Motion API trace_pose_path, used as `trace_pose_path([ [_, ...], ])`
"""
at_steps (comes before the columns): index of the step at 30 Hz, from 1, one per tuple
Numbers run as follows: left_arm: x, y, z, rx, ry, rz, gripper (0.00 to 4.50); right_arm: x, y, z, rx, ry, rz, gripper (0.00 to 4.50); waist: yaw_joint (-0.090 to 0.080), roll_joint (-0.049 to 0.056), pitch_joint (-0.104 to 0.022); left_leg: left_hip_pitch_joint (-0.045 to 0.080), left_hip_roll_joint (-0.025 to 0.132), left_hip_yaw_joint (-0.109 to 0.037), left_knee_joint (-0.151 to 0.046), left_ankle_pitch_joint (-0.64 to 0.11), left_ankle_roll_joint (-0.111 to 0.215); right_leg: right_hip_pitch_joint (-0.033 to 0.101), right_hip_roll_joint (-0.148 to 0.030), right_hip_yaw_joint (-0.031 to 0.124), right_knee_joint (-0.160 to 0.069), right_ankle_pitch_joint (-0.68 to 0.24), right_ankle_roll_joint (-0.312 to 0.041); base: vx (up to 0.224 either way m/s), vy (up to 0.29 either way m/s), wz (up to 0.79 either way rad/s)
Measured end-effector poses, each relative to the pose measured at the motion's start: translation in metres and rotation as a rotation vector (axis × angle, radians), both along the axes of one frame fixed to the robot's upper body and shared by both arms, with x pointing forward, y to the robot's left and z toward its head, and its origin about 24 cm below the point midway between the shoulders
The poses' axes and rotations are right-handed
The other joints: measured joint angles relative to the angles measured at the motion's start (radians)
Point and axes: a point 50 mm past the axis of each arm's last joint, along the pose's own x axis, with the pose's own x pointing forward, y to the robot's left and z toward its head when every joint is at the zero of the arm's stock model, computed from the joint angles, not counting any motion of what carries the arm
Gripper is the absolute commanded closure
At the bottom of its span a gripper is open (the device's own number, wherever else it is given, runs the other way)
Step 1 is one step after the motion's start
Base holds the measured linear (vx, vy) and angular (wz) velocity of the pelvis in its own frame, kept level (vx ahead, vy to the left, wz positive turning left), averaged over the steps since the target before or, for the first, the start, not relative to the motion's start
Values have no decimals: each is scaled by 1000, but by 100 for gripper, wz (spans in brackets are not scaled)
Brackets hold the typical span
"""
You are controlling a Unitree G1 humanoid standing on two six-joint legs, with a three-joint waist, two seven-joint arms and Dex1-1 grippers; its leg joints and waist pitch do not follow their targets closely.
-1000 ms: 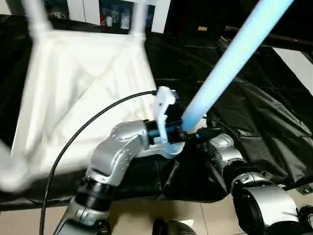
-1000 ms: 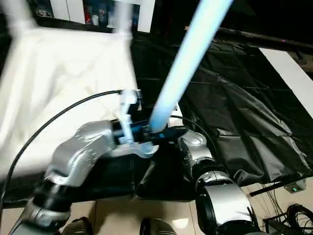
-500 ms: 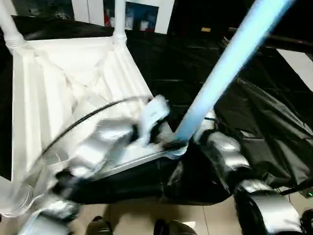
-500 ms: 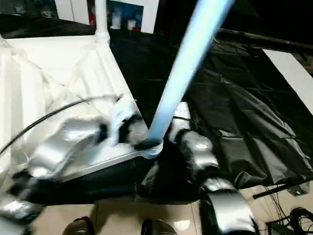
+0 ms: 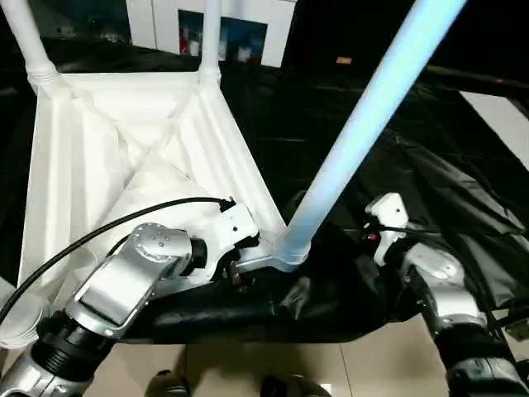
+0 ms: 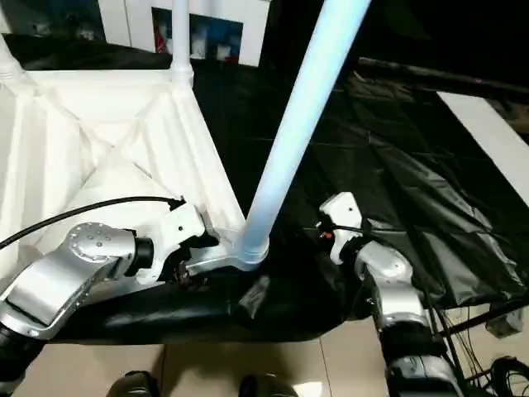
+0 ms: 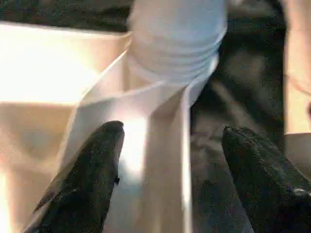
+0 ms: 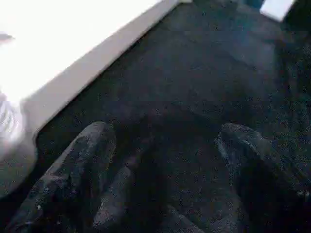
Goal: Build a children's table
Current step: Rotate table base
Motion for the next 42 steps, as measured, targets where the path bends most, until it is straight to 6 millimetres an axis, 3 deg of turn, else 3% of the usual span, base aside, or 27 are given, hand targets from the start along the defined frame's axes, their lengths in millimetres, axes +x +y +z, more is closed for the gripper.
trace_pose_path([
  [8, -4, 16, 6, 144, -45, 18, 160, -26, -1, 9, -21, 32, 104, 76, 2, -14, -20, 2, 0, -2, 3, 0, 0, 4, 0, -1, 0, 2, 2, 0, 0, 0],
  [16, -4, 16, 3, 170, -57, 9, 216, -57, 12, 9, 54, 207, 336, 76, 8, -20, -26, 5, 0, -6, 6, 0, 0, 11, 0, -2, -3, 2, 3, 0, 0, 0],
  [21, -1, 13, -4, 149, -43, 3, 251, -61, 13, 8, 66, 252, 344, 76, 19, -17, -33, 5, -1, -10, 7, 0, 0, 12, 0, -5, -4, 2, 3, 0, 0, 0],
  [23, 3, 9, -7, 152, -46, -16, 271, -62, 12, 8, 63, 256, 331, 76, 28, -10, -37, 4, -1, -13, 8, 0, 0, 14, 0, -7, -7, 2, 3, 0, 0, 0],
  [26, 9, 8, -9, 174, -66, -59, 301, -61, 13, 9, 60, 244, 315, 76, 29, -3, -41, 4, -3, -20, 8, 0, 0, 16, 0, -12, -12, 1, 3, 0, 0, 0],
  [32, 26, 21, -8, 294, -142, -105, 341, -60, 13, 11, 57, 233, 287, 76, 17, 19, -43, 6, -1, -51, 7, -1, 0, 30, -3, -51, -42, 1, 3, -18, 8, -4],
  [36, 41, 33, 5, 387, -240, -104, 376, -61, 13, 10, 62, 235, 271, 76, -4, 40, -31, 14, 3, -70, 1, -1, -1, 52, -17, -103, -66, -2, -2, -73, 19, -9],
  [37, 46, 33, 10, 397, -269, -109, 383, -62, 13, 8, 68, 238, 263, 76, 10, 53, -23, 8, 4, -59, -6, -1, -1, 52, -19, -112, -15, -30, -34, -131, -3, 3],
  [38, 49, 29, 17, 389, -304, -123, 383, -65, 12, 5, 69, 250, 253, 76, 36, 42, -27, 5, 6, -35, -4, -1, -1, 53, -20, -95, 56, -62, -59, -131, -3, 3],
  [39, 52, 27, 23, 391, -344, -132, 384, -64, 13, 4, 72, 252, 248, 76, 66, 18, -37, 3, 3, -8, -2, 0, -1, 60, -18, -48, 109, -104, -14, -29, -114, 0],
  [40, 52, 28, 23, 397, -359, -133, 384, -62, 15, 6, 74, 240, 244, 76, 81, 9, -40, 3, -1, -9, 26, -18, -14, 41, -16, -34, 118, -126, -10, 34, -119, -12],
  [41, 50, 29, 15, 394, -335, -131, 384, -60, 17, 7, 79, 231, 239, 76, 107, 40, -46, -3, -20, -63, 78, -34, -9, 44, -13, -38, 114, -126, -10, 34, -119, -12],
  [42, 49, 28, 11, 386, -322, -133, 384, -61, 18, 7, 85, 228, 232, 76, 114, 57, -51, 10, -34, -86, 76, -34, -9, 44, -12, -43, 112, -125, -10, 0, 0, 0],
])
